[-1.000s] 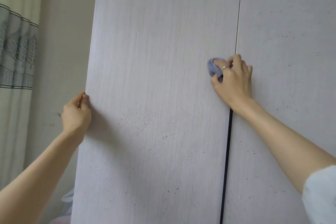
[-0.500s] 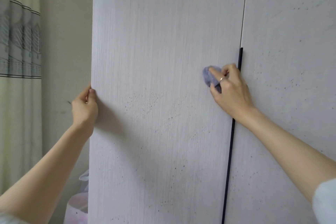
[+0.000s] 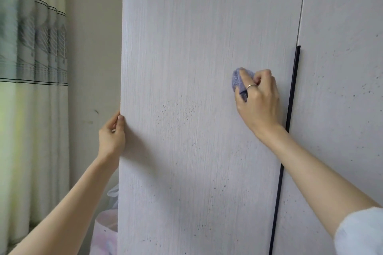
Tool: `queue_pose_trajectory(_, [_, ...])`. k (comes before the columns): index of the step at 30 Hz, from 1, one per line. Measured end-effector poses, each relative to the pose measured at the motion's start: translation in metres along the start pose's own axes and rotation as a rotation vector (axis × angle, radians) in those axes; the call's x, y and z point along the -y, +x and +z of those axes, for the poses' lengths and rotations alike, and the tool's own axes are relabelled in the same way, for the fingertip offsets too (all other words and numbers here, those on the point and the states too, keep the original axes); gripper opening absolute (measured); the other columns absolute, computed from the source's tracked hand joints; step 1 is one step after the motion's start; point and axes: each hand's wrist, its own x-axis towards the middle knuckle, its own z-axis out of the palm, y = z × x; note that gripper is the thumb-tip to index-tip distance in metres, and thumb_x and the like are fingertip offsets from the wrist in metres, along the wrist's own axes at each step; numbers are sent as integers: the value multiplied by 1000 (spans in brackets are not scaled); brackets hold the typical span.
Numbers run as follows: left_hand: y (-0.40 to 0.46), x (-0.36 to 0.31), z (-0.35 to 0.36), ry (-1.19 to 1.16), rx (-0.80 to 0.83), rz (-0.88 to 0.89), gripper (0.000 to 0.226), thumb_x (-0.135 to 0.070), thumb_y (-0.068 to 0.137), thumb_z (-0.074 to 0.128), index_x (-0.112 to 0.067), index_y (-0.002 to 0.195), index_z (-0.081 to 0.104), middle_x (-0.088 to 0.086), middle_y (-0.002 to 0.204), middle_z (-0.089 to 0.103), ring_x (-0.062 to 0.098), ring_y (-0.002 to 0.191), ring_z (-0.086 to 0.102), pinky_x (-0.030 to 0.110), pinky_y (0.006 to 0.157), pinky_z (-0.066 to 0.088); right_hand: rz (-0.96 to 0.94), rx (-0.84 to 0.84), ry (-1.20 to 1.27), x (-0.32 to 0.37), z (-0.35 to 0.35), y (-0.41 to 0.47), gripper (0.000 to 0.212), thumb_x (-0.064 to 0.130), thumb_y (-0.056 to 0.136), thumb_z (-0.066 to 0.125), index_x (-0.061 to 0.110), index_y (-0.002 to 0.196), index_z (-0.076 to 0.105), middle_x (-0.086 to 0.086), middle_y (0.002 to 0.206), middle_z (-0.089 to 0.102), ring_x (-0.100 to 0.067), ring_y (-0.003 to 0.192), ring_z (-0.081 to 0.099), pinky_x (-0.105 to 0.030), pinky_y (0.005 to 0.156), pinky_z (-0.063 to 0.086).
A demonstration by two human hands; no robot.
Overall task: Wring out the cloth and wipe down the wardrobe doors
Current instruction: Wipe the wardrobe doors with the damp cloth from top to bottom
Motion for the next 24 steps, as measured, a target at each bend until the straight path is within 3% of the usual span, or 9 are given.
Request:
queue_pose_trajectory(2, [-2,1,-1,-4,4,1,36,-19,101,39,-16,136,48,-10,121,50,5,105,44,13,86,31,-32,-14,39,15,9,-15,38,8,76,63,6,114,61,-16,90,45,-31,75,47,-32,57,43])
queue_pose_trajectory(6, [-3,5,-6,24,43,-1,36,-20,101,39,-18,136,48,-5,121,54,7,102,45,13,85,30,-589,140,112,45,15,-90,37,4,80,57,7,116,55,-11,98,41,-27,77,43,-37,65,47])
queue_pose_trajectory(8, [-2,8,-9,41,61,-15,36,-22,101,39,-19,136,49,8,126,58,8,95,46,19,85,32,-707,218,112,45,12,-90,35,5,82,49,7,116,59,-12,95,47,-27,74,45,-34,60,49])
queue_pose_trajectory(11, [0,9,-12,51,92,-17,35,-22,101,40,-23,134,50,22,128,55,7,82,45,31,87,39,-445,138,100,43,15,-42,41,1,75,63,2,116,61,-18,86,56,-32,71,54,-36,58,48])
queue_pose_trajectory(13, [1,12,-14,34,111,-18,33,-23,101,40,-27,133,49,5,125,59,10,97,48,39,101,39,-135,85,119,45,19,-11,46,2,70,73,-2,114,62,-20,86,55,-34,74,54,-35,56,45])
queue_pose_trajectory(15, [4,15,-16,17,114,-20,32,-23,101,41,-29,131,47,-2,122,58,12,106,49,44,106,37,-10,62,151,59,24,-8,41,2,71,70,-2,111,63,-18,88,51,-31,78,49,-33,56,44])
queue_pose_trajectory(20, [8,21,-20,22,131,-50,34,-25,100,43,-24,133,51,-2,127,57,19,119,50,48,107,37,-577,210,202,87,30,-73,36,7,80,44,2,109,65,-13,94,50,-28,78,47,-35,62,50])
queue_pose_trajectory(22, [7,20,-20,17,153,-44,31,-25,100,43,-31,129,51,-2,126,58,21,121,50,48,107,37,-597,238,188,84,28,-62,38,6,79,42,2,108,66,-13,91,54,-29,75,50,-35,60,50])
queue_pose_trajectory(24, [7,20,-21,12,161,-45,29,-25,100,42,-37,125,50,-3,126,59,21,121,50,47,107,37,-419,197,194,82,27,-34,35,3,75,48,0,105,66,-18,85,56,-33,72,55,-36,56,49])
